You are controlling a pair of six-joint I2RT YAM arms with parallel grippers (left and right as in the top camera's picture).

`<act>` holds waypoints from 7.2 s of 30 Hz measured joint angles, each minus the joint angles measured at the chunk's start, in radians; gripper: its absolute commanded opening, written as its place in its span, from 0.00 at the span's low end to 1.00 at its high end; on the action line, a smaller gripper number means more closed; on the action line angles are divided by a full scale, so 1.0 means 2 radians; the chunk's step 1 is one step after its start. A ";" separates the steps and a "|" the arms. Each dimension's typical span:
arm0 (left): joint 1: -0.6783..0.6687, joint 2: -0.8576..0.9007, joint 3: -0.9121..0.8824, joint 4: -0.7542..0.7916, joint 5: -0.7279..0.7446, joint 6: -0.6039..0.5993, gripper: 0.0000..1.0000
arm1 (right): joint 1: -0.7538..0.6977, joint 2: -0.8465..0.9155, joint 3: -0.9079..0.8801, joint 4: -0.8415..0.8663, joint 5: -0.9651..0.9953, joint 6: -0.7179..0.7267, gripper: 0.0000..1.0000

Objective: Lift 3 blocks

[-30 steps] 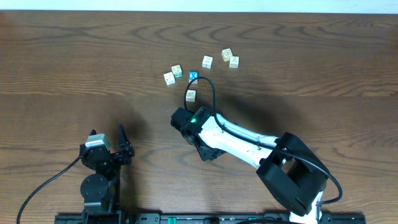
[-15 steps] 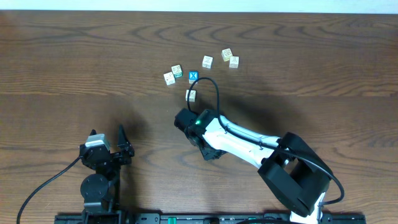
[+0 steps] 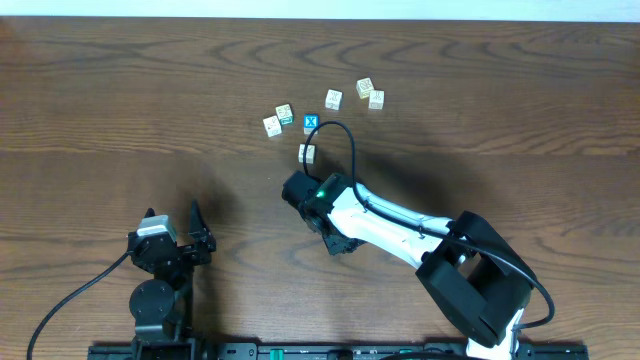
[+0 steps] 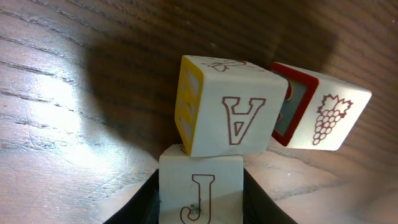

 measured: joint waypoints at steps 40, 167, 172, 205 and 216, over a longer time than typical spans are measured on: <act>0.000 0.000 0.000 0.000 0.000 0.000 0.75 | 0.011 -0.006 -0.005 0.138 -0.032 0.100 0.18; 0.000 0.000 0.000 0.000 0.000 0.000 0.75 | -0.126 -0.004 -0.015 0.067 -0.177 -0.060 0.01; 0.000 0.000 0.000 0.000 0.000 0.000 0.75 | -0.117 -0.004 -0.015 0.069 -0.174 -0.055 0.01; 0.000 0.000 0.000 0.000 0.000 0.000 0.75 | -0.097 -0.004 -0.015 0.049 -0.158 -0.038 0.01; 0.000 0.000 0.000 0.000 0.000 0.000 0.75 | -0.089 -0.004 -0.015 0.050 -0.179 -0.030 0.01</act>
